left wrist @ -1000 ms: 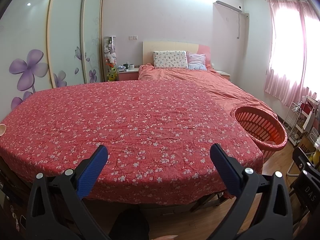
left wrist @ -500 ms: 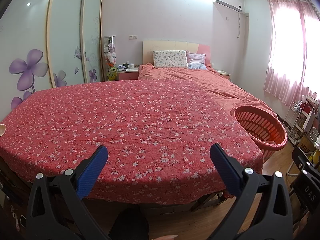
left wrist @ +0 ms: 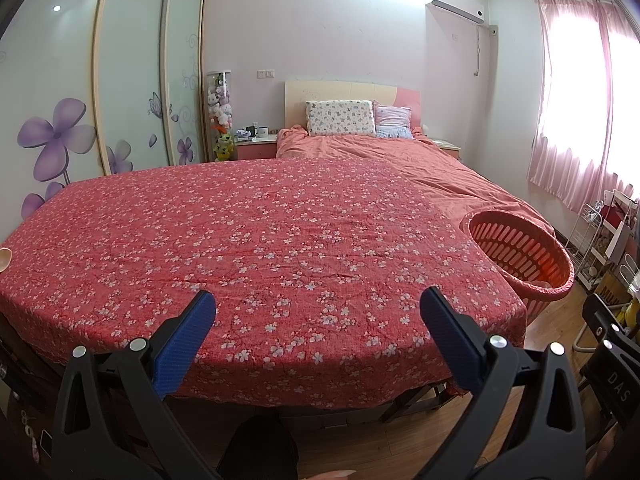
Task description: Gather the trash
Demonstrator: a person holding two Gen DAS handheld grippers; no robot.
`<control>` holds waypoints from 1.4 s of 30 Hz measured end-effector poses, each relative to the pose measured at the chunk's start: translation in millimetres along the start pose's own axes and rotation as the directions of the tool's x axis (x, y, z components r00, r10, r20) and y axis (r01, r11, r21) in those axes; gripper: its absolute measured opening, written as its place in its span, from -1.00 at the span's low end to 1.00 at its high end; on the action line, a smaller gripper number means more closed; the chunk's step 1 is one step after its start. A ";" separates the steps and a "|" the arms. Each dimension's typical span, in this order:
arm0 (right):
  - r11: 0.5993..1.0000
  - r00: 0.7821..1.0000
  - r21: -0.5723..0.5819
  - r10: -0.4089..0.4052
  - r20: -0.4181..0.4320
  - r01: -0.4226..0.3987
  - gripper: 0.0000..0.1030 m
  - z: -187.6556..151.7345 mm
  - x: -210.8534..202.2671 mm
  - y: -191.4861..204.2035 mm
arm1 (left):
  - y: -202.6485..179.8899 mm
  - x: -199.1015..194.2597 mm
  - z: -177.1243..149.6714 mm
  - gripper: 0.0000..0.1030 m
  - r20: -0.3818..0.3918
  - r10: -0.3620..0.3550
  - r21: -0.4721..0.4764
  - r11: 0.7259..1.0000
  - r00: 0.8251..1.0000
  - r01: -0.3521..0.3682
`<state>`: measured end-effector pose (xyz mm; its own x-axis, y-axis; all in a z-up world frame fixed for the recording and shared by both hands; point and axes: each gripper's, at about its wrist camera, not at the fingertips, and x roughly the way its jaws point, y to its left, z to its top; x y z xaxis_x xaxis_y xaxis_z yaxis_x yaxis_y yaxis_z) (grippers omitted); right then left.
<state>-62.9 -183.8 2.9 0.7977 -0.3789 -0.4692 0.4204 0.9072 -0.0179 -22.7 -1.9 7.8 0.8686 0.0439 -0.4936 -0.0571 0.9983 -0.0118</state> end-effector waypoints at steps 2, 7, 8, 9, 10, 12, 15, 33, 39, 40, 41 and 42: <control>1.000 1.000 0.000 0.000 -0.001 0.000 0.91 0.6 0.1 -0.6 | -0.1 0.1 0.1 0.96 0.000 0.001 0.000 1.000 1.000 -0.001; 1.000 1.000 0.000 0.000 -0.001 0.000 0.91 -2.4 1.0 1.6 | 0.0 0.0 -2.0 0.96 -0.001 0.001 0.002 1.000 1.000 -0.001; 1.000 1.000 -0.001 0.000 -0.002 0.000 0.91 -2.1 1.0 1.3 | 0.0 -0.2 -2.1 0.96 -0.001 0.001 0.002 1.000 1.000 -0.001; 1.000 1.000 0.000 0.000 -0.001 0.000 0.91 -2.0 1.0 1.2 | 0.1 0.0 -1.8 0.96 -0.002 0.001 0.002 1.000 1.000 -0.001; 1.000 1.000 0.000 0.000 -0.002 0.000 0.91 -2.8 1.0 2.3 | 0.0 -0.6 -2.3 0.96 -0.001 0.000 0.002 1.000 1.000 0.000; 1.000 1.000 0.000 0.000 -0.002 0.000 0.91 -1.7 1.0 1.1 | 0.1 -0.4 -1.9 0.96 -0.002 0.001 0.002 1.000 1.000 -0.001; 1.000 1.000 0.001 0.001 -0.002 -0.001 0.91 -2.2 0.8 2.0 | 0.4 0.3 -1.6 0.96 -0.002 0.001 0.003 1.000 1.000 -0.001; 1.000 1.000 0.002 0.001 -0.003 -0.001 0.91 0.2 0.8 0.0 | 0.0 0.7 -1.7 0.96 -0.005 0.000 0.003 1.000 1.000 0.000; 1.000 1.000 0.002 0.001 -0.002 -0.001 0.91 0.0 0.9 0.5 | -0.6 0.5 -1.6 0.96 -0.004 0.003 0.004 1.000 1.000 -0.003; 1.000 1.000 0.002 0.002 -0.003 -0.002 0.91 0.6 0.8 -0.2 | -0.6 -0.1 -2.2 0.96 -0.004 0.005 0.005 1.000 1.000 -0.005; 1.000 1.000 0.002 0.002 -0.003 -0.002 0.91 0.7 0.8 -0.4 | -0.8 0.3 -2.4 0.96 -0.003 0.005 0.006 1.000 1.000 -0.005; 1.000 1.000 0.002 0.002 -0.004 -0.002 0.91 0.9 0.7 -0.5 | 0.0 0.6 -2.0 0.96 -0.003 0.004 0.007 1.000 1.000 -0.004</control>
<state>-62.2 -184.7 3.3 0.7969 -0.3765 -0.4725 0.4197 0.9075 -0.0153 -23.1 -1.9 5.7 0.8668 0.0475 -0.4963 -0.0570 0.9984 -0.0040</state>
